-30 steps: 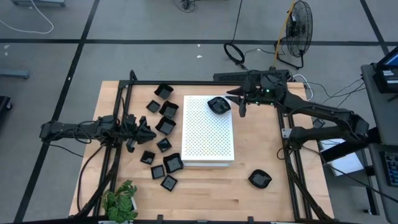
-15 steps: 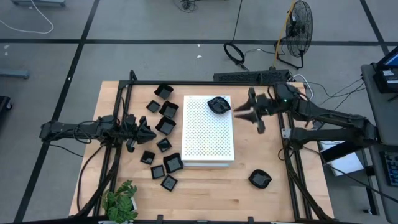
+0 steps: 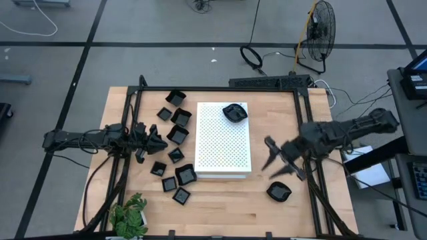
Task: Pick & Place Mini shaped plates
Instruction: Stack the black leaf shaped plate on top of the other black leaf shaped plates on the shelf
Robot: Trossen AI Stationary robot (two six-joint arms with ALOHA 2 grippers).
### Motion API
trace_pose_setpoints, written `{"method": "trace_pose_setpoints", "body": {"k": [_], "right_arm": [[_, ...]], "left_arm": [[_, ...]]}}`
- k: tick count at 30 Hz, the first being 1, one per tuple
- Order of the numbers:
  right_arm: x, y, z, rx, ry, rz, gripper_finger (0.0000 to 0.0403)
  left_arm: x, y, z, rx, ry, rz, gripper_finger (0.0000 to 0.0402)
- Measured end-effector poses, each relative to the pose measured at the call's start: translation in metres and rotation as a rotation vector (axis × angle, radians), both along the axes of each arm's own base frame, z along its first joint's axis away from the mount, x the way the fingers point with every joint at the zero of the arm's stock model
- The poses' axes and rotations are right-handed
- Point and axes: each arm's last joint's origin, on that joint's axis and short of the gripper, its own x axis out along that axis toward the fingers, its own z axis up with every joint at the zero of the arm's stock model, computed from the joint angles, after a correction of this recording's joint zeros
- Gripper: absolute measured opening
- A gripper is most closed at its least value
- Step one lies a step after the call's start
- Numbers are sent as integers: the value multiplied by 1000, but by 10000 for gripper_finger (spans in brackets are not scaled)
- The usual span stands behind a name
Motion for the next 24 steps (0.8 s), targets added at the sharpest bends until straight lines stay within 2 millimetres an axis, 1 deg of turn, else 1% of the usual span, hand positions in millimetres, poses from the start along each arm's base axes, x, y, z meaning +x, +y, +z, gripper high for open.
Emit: {"method": "trace_pose_setpoints", "body": {"k": [3, 9, 12, 15, 18, 24], "right_arm": [[-8, 19, -12, 0, 162, -50, 159], [-28, 55, -44, 25, 595, -182, 156], [-39, 70, -61, -24, 753, -237, 148], [-46, 80, -76, -87, 855, -317, 139], [-49, 86, -92, -176, 923, -409, 135], [-46, 89, -119, -366, 966, -535, 140]], "left_arm": [[0, 0, 0, 0, 0, 0, 31], [0, 0, 0, 0, 0, 0, 31], [0, 0, 0, 0, 0, 0, 31], [0, 0, 0, 0, 0, 0, 31], [0, 0, 0, 0, 0, 0, 31], [0, 0, 0, 0, 0, 0, 31]]}}
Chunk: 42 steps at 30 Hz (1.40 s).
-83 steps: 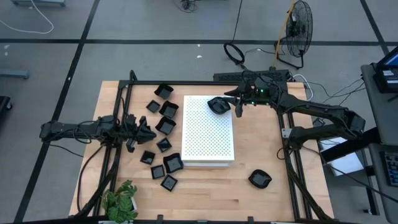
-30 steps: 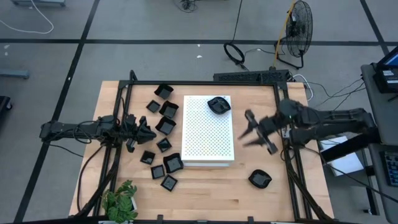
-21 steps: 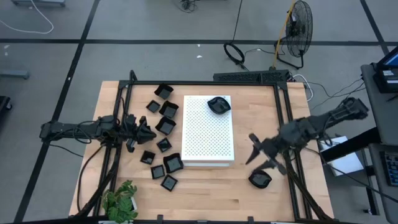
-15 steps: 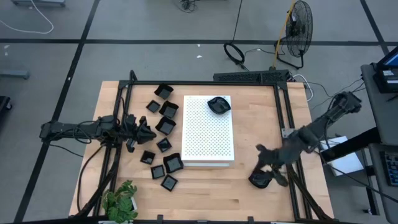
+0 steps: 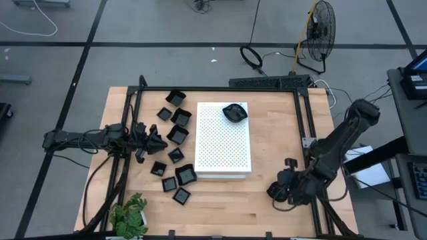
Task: Pick & Place Mini shaped plates
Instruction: Stack the black leaf shaped plate on top of the other black leaf shaped plates on the shelf
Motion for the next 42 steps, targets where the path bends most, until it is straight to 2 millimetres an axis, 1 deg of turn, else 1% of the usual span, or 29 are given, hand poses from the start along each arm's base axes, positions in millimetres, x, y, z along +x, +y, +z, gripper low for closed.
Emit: {"method": "trace_pose_setpoints", "body": {"k": [5, 9, 18, 23, 29, 34, 42], "right_arm": [[-2, -3, -25, -74, 66, -1, 146], [-5, -6, -42, -71, 68, -14, 143], [-11, -14, -67, -37, 46, -19, 135], [-12, -15, -70, -38, 50, -17, 130], [-11, -12, -70, 4, 67, 5, 109], [-9, -8, -69, 70, 72, 15, 90], [-7, -3, -67, 157, 79, 37, 74]], "left_arm": [[0, 0, 0, 0, 0, 0, 31], [0, 0, 0, 0, 0, 0, 31], [0, 0, 0, 0, 1, 0, 31], [0, 0, 0, 0, 0, 0, 31], [0, 0, 0, 0, 1, 0, 31], [0, 0, 0, 0, 1, 0, 31], [0, 0, 0, 0, 1, 0, 31]]}}
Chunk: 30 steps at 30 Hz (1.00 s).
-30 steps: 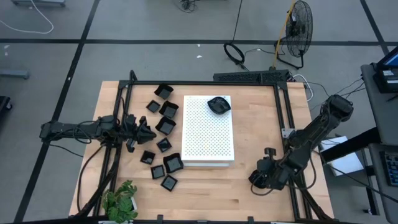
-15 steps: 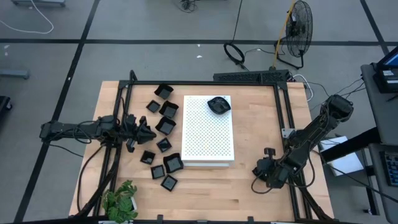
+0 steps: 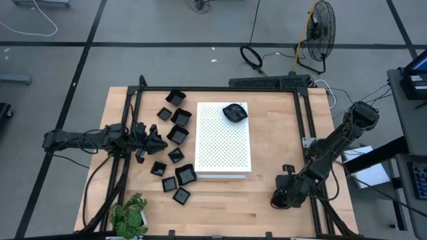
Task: Pick & Place Mini shaped plates
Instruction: Stack the black leaf shaped plate on top of the other black leaf shaped plates on the shelf
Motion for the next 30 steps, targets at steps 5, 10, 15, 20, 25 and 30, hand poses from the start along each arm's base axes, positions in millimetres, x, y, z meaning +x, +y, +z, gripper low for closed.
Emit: {"method": "trace_pose_setpoints", "body": {"k": [5, 10, 15, 20, 25, 30], "right_arm": [[2, 3, 1, 30, -17, 10, 65], [3, 4, 2, 40, -38, 24, 43], [5, 6, 3, 47, -65, 52, 7], [6, 5, 7, 72, -92, 48, 5], [14, 1, 22, 154, -183, 10, 1], [31, -6, 50, 290, -416, 5, 1]], "left_arm": [[0, 0, 0, 0, 0, 0, 31], [0, 0, 0, 0, 0, 0, 31], [0, 0, 0, 0, 0, 0, 31], [0, 0, 0, 0, 0, 0, 31], [0, 0, 0, 0, 0, 0, 31], [0, 0, 0, 0, -1, 0, 31]]}}
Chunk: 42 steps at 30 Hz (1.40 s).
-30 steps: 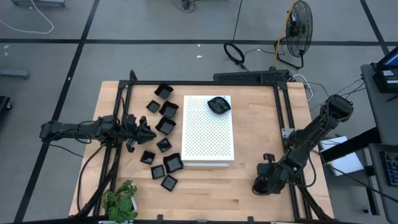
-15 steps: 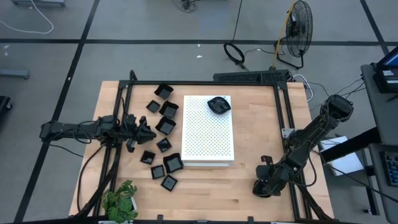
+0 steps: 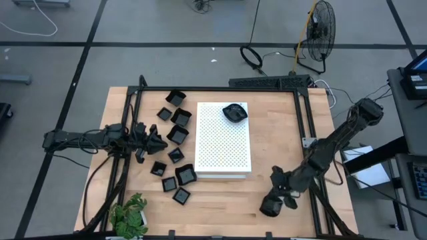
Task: Pick & Place Mini shaped plates
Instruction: Stack the black leaf shaped plate on top of the other black leaf shaped plates on the shelf
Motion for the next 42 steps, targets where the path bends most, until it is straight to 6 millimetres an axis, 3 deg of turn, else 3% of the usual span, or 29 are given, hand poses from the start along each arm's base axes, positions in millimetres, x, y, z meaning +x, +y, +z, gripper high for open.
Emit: {"method": "trace_pose_setpoints", "body": {"k": [5, 10, 15, 22, 25, 28, 33, 42], "right_arm": [[18, -25, 33, 115, -247, -69, 0], [38, -66, 69, 114, -316, -131, 0], [65, -121, 108, 24, -268, -225, 0], [99, -213, 150, -54, -256, -548, 0], [107, -240, 154, -92, -215, -599, 0], [112, -255, 144, -98, -150, -612, 0], [118, -266, 128, -131, -84, -602, 0], [111, -275, 128, -185, -66, -639, 0]], "left_arm": [[0, 0, 0, 0, 0, 0, 31], [0, 0, 0, 0, 0, 0, 31], [0, 0, 0, 0, 1, 0, 31], [0, 0, 0, 0, 1, 1, 31], [0, 0, 0, 0, 0, 0, 31], [0, 0, 0, 0, 0, 0, 31], [0, 0, 0, 0, 1, 0, 31], [0, 0, 0, 0, 1, 0, 31]]}}
